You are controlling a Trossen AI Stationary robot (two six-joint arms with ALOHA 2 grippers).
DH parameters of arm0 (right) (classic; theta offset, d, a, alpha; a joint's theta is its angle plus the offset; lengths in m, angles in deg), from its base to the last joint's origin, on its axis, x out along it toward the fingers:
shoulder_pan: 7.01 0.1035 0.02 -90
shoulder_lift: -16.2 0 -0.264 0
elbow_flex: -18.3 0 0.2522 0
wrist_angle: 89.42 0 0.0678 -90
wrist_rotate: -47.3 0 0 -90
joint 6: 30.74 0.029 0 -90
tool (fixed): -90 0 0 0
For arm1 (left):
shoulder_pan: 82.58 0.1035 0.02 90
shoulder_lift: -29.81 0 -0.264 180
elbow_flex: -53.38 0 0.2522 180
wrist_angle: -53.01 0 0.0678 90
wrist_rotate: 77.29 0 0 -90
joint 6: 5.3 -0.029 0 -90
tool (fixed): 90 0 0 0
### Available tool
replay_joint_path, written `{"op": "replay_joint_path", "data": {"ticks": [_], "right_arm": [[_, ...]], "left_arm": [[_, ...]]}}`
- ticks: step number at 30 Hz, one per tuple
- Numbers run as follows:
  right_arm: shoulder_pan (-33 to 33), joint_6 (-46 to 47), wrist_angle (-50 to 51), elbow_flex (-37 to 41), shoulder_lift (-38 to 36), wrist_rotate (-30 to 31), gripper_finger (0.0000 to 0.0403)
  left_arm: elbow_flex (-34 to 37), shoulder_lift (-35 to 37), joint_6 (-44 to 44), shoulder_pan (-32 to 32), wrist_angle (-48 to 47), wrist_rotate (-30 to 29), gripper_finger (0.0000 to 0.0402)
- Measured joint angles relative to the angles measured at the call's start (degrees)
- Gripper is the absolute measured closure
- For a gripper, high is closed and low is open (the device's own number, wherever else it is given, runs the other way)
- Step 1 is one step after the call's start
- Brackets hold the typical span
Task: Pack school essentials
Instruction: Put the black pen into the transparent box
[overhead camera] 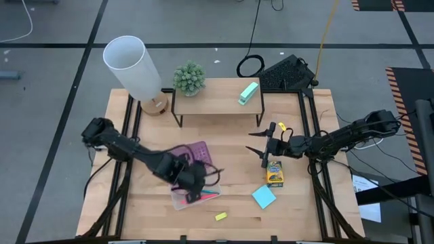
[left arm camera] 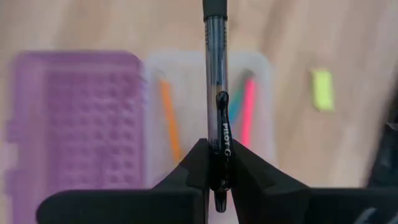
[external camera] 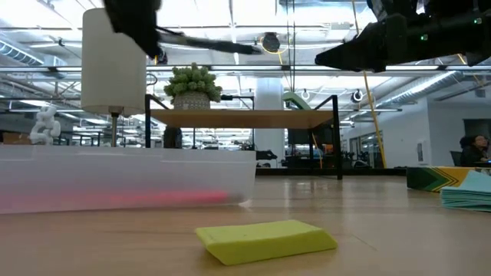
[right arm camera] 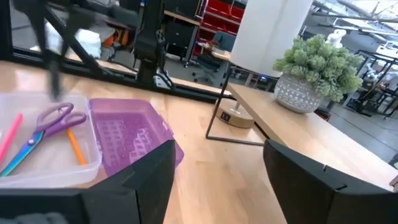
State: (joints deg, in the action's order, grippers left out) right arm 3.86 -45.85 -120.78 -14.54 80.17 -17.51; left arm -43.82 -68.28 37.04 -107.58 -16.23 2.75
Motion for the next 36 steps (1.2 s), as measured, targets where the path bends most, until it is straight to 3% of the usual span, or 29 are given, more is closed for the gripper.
{"op": "replay_joint_path", "data": {"ticks": [10, 17, 20, 28, 36], "right_arm": [[0.1, -0.6, 0.0, 0.0, 0.0, 0.0, 0.0176], [0.1, -0.6, 0.0, 0.0, 0.0, 0.0, 0.0177], [0.1, -0.6, 0.0, 0.0, 0.0, 0.0, 0.0177], [0.1, -0.9, 0.0, 0.0, 0.0, 0.0, 0.0177], [0.1, -1.2, 0.0, 0.0, 0.0, 0.0, 0.0177]], "left_arm": [[10.3, 0.0, 8.7, -6.7, 4.2, 5.6, 0.0354], [17.3, 0.0, 8.8, -5.7, 13.9, 9.9, 0.0358], [19.6, 0.0, 9.1, -4.4, 13.5, 10.9, 0.0350], [21.2, 0.0, 7.3, -1.3, 13.8, 10.5, 0.0353], [21.2, 0.0, 4.5, 0.2, 13.8, 7.1, 0.0323]]}}
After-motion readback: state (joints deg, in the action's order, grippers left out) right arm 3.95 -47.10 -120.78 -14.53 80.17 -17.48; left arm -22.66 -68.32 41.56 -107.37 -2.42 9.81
